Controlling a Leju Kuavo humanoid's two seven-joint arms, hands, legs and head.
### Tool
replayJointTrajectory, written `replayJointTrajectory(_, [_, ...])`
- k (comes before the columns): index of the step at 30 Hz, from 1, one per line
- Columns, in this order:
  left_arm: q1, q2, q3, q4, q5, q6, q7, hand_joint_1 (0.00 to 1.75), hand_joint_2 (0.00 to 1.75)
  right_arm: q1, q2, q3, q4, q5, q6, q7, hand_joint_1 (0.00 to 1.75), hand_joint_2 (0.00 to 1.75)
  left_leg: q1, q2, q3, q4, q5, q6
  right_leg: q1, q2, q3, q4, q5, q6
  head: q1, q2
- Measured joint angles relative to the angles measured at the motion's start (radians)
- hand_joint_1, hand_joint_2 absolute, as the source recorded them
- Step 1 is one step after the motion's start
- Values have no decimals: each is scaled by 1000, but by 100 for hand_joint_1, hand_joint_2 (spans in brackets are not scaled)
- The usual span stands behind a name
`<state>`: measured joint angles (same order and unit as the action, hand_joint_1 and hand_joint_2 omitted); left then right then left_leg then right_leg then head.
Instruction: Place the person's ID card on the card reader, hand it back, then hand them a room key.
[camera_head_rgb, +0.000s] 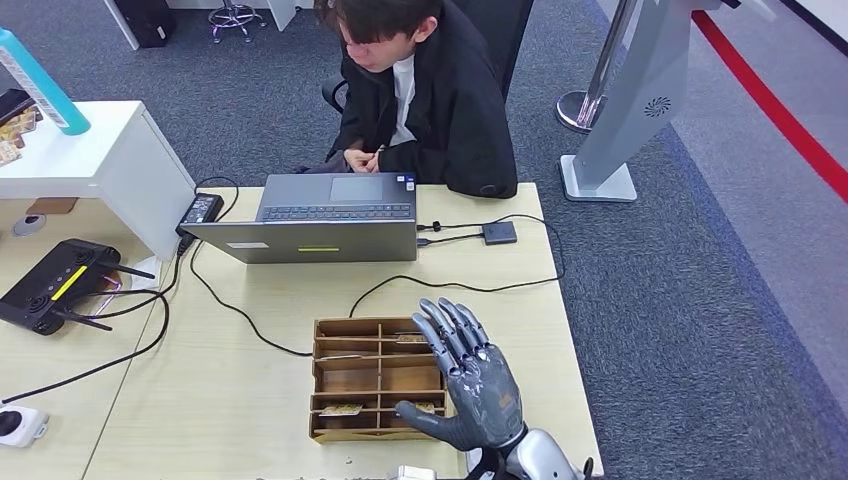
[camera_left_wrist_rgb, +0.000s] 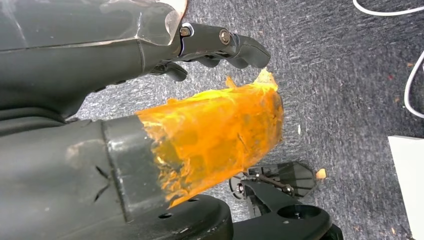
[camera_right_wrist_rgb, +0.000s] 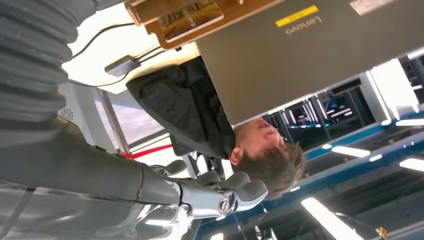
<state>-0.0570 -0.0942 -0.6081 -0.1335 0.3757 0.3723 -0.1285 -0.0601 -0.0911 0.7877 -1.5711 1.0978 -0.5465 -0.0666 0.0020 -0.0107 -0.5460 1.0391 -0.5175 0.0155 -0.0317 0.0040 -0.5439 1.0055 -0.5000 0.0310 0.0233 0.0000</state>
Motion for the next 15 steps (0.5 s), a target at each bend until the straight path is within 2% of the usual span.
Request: replayJointTrajectory(15, [-2, 0, -10, 0, -15, -5, 5, 0, 0, -80, 15, 44, 95, 50, 38, 48, 0, 175, 0, 0, 0, 0, 0, 0, 0, 0, 0, 0, 0, 0, 0, 0])
